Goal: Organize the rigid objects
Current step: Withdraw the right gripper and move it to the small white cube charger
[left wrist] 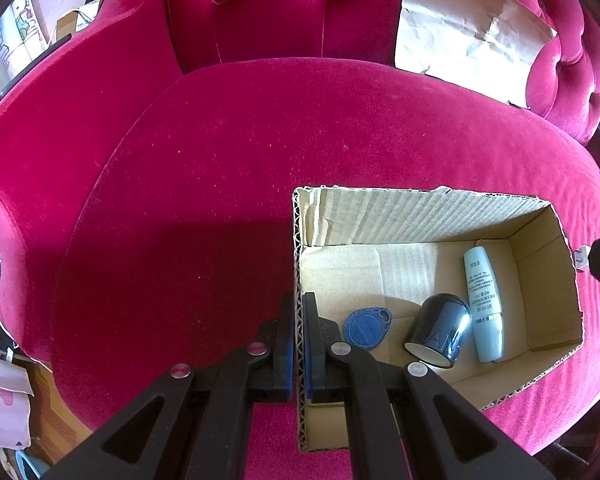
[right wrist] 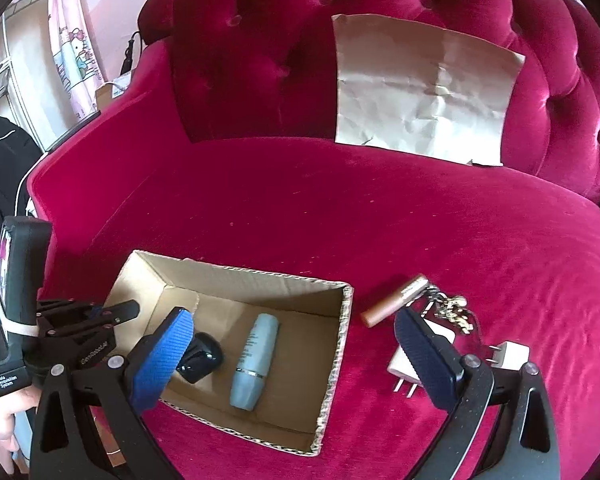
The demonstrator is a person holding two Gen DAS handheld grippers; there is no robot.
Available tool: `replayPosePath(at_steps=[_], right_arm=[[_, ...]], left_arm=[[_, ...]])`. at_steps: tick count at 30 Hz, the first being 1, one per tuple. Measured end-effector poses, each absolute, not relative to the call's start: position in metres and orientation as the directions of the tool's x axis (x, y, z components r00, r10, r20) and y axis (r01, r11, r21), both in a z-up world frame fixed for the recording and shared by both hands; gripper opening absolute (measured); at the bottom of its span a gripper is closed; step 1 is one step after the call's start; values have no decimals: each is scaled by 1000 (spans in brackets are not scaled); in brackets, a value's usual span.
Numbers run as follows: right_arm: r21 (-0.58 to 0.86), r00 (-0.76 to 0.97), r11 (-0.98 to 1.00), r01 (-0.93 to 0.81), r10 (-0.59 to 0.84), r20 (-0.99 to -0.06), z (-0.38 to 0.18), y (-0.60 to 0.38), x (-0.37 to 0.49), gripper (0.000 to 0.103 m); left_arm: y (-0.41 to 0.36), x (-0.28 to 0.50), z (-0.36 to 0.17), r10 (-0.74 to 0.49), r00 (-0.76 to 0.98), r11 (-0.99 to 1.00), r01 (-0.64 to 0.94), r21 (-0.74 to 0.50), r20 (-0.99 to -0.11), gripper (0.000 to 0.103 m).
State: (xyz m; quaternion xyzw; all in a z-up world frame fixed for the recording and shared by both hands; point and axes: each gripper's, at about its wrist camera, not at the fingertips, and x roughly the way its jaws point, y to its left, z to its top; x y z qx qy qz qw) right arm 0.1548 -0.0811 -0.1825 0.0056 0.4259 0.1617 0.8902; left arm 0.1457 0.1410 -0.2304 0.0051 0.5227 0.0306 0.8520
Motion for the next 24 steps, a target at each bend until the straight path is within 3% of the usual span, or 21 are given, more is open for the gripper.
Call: replayPosePath(at_steps=[24], right_arm=[[75, 623, 996, -51, 91, -777, -187, -208, 169, 103]], left_arm=[[137, 147, -232, 71, 443, 997, -52, 54, -894, 3]])
